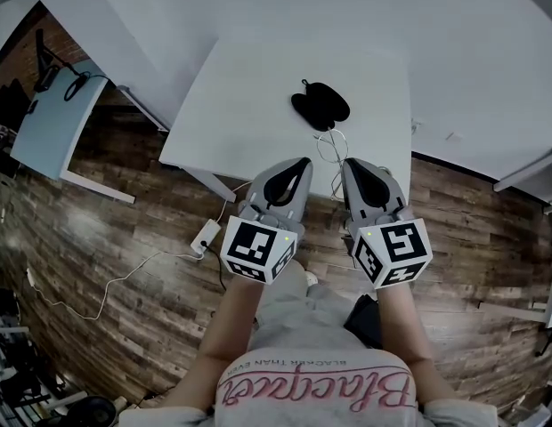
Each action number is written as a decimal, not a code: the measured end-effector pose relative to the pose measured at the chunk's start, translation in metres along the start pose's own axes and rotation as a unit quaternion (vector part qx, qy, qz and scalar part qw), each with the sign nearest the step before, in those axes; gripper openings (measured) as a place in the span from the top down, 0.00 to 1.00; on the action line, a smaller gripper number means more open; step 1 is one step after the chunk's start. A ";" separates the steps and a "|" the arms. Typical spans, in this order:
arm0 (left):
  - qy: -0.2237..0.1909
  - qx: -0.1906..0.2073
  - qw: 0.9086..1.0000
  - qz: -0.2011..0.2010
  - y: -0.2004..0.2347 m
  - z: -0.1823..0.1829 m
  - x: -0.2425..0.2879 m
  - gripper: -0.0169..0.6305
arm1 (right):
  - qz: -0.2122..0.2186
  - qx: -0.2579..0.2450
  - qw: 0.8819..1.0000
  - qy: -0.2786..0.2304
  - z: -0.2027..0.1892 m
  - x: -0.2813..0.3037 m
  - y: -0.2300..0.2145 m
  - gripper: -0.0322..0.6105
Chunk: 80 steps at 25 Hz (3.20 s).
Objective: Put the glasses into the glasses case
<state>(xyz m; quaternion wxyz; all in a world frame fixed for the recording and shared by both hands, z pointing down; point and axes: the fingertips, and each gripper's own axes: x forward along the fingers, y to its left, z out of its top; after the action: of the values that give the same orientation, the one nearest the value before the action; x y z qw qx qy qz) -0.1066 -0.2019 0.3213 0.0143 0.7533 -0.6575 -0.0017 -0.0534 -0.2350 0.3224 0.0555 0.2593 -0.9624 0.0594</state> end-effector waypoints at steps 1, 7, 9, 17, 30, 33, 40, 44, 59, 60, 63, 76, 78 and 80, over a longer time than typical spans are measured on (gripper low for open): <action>-0.001 -0.001 1.000 0.001 0.004 -0.001 0.004 0.97 | -0.001 0.000 1.000 0.001 0.000 0.005 -0.002 0.93; -0.004 -0.004 1.000 0.001 0.031 -0.003 0.033 0.97 | -0.010 0.003 1.000 0.006 0.002 0.036 -0.022 0.93; -0.004 -0.004 1.000 -0.001 0.041 -0.004 0.045 0.97 | -0.011 0.003 1.000 0.008 0.002 0.050 -0.029 0.93; 0.000 -0.011 1.000 -0.016 0.082 -0.010 0.092 0.97 | -0.015 -0.006 1.000 0.018 0.001 0.105 -0.052 0.93; 0.031 -0.028 0.999 -0.033 0.143 -0.037 0.163 0.97 | -0.021 -0.015 0.996 0.083 -0.027 0.190 -0.103 0.93; 0.041 -0.030 0.998 -0.040 0.154 -0.044 0.178 0.97 | -0.011 -0.020 0.995 0.102 -0.040 0.208 -0.112 0.93; 0.071 -0.041 0.995 -0.055 0.177 -0.067 0.208 0.97 | -0.001 -0.049 0.986 0.157 -0.072 0.243 -0.131 0.93; 0.087 -0.049 0.993 -0.063 0.184 -0.082 0.221 0.97 | 0.022 -0.072 0.980 0.182 -0.089 0.261 -0.140 0.93; 0.126 -0.078 0.986 -0.075 0.207 -0.133 0.252 0.97 | 0.059 -0.093 0.957 0.270 -0.156 0.307 -0.178 0.93; 0.128 -0.080 0.986 -0.075 0.208 -0.137 0.254 0.97 | 0.059 -0.096 0.954 0.278 -0.160 0.309 -0.179 0.93; 0.131 -0.087 0.985 -0.074 0.211 -0.143 0.257 0.97 | 0.058 -0.100 0.947 0.299 -0.172 0.313 -0.184 0.93; 0.135 -0.102 0.984 -0.061 0.224 -0.150 0.259 0.97 | 0.037 -0.140 0.935 0.325 -0.191 0.324 -0.193 0.93; 0.132 -0.102 0.984 -0.061 0.224 -0.150 0.258 0.97 | 0.030 -0.148 0.934 0.323 -0.192 0.324 -0.195 0.93; 0.131 -0.101 0.984 -0.061 0.225 -0.151 0.257 0.97 | 0.025 -0.154 0.934 0.321 -0.193 0.325 -0.194 0.93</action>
<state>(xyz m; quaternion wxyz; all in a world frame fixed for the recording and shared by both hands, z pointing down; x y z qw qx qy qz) -0.2916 -0.4837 0.4813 0.1766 0.7801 -0.5995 0.0295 -0.2195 -0.5342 0.5737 0.3990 0.1909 -0.8968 -0.0079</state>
